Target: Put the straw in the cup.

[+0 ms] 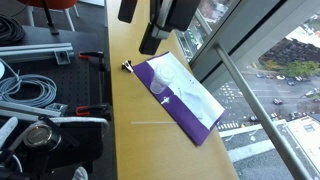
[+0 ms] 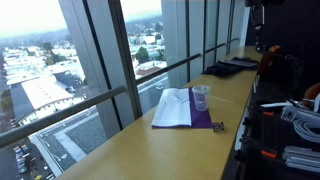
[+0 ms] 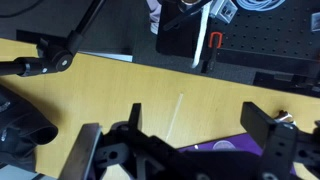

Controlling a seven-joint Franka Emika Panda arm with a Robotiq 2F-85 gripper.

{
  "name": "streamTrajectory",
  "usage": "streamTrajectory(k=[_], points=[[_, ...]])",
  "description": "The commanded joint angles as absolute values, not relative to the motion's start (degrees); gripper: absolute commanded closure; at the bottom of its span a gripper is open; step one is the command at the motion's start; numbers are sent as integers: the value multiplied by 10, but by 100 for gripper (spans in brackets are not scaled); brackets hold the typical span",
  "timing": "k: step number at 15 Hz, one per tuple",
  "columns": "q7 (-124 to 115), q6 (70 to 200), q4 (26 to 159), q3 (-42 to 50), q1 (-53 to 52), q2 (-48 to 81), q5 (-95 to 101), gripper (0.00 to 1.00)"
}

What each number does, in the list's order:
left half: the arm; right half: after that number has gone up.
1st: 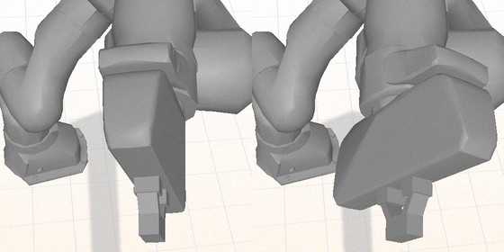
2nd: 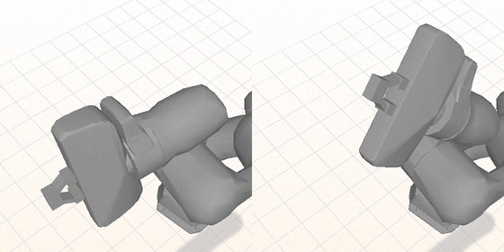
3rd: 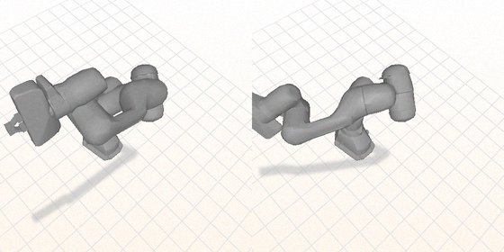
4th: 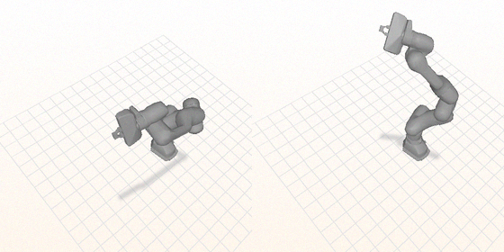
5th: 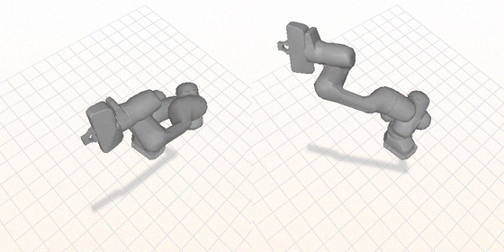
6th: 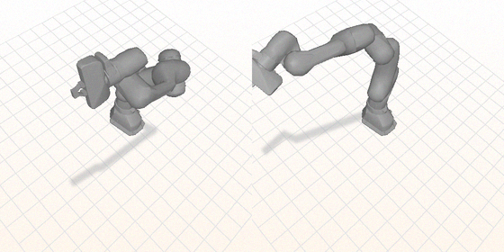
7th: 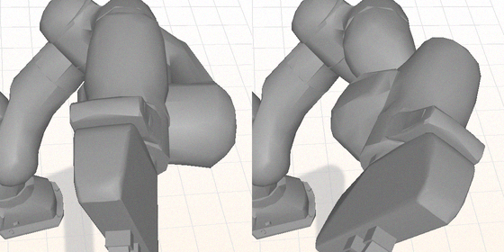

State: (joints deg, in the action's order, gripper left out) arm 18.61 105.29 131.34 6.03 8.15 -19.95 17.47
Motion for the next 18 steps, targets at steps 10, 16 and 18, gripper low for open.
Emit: streamTrajectory(k=[10, 16, 18], points=[[182, 1139, 1326, 82, 74, -165, 171, 0], [166, 1309, 1352, 100, 80, -96, 134, 0], [162, 1356, 1358, 101, 81, -68, 117, 0]])
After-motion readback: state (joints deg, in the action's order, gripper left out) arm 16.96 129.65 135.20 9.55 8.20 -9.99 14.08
